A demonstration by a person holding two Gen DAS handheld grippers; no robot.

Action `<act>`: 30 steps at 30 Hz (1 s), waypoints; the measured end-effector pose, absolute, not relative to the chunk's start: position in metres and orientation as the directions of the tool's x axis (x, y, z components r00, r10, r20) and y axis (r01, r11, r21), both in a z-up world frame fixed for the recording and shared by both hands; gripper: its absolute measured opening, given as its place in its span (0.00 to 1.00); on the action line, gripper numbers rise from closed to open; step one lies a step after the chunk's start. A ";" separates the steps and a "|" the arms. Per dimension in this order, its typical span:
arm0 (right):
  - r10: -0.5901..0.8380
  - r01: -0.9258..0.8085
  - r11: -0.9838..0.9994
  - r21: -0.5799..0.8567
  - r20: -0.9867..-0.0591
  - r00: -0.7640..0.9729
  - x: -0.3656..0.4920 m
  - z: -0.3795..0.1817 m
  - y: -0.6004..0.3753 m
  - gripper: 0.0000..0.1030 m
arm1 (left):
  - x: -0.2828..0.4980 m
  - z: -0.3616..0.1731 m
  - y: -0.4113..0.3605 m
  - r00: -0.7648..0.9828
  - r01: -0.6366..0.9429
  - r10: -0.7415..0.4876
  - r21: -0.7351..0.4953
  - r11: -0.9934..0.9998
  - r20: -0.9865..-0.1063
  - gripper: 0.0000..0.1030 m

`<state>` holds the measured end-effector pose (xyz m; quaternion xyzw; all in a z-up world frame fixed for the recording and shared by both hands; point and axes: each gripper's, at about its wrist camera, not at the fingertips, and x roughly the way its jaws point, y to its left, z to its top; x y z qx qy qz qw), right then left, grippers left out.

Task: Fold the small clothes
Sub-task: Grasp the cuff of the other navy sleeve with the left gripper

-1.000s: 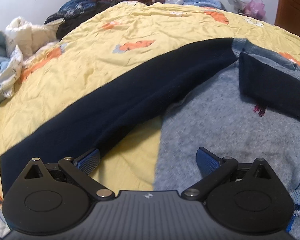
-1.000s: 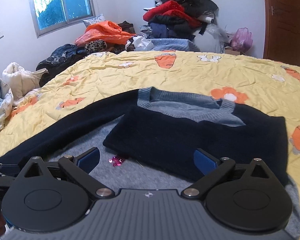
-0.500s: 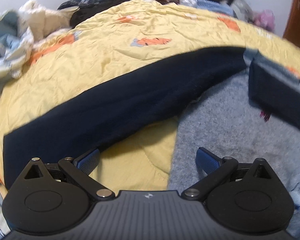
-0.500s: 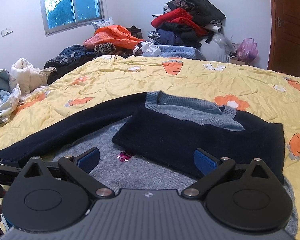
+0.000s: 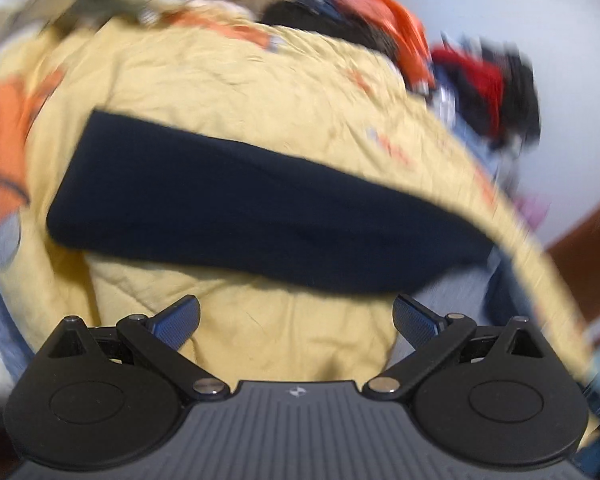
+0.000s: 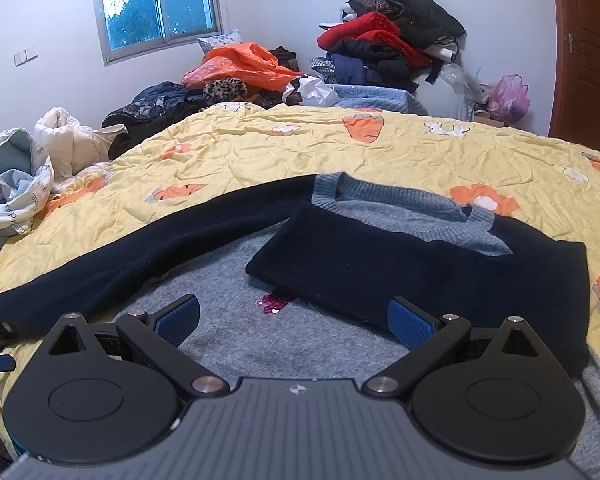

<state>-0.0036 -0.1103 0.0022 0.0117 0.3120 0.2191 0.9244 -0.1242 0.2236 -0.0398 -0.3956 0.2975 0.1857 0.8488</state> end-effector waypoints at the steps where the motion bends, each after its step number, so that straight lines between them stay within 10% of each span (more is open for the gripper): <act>1: 0.412 -0.399 0.904 0.157 -0.572 0.709 -0.004 0.002 -0.109 0.98 | -0.129 -0.042 0.231 0.775 -0.543 0.065 -0.610 0.577 -0.629 1.00; 10: 0.405 -0.388 0.908 0.158 -0.573 0.713 -0.006 0.002 -0.110 0.98 | -0.147 -0.059 0.285 0.856 -0.513 0.096 -0.812 0.280 -0.508 1.00; 19: 0.400 -0.392 0.908 0.145 -0.576 0.713 -0.006 0.002 -0.110 0.98 | -0.129 -0.056 0.308 0.802 -0.596 0.232 -0.759 0.262 -0.550 0.94; 30: 0.388 -0.365 0.917 0.161 -0.570 0.724 -0.002 0.005 -0.126 0.99 | -0.112 -0.053 0.312 0.667 -0.743 0.352 -0.616 0.260 -0.657 0.19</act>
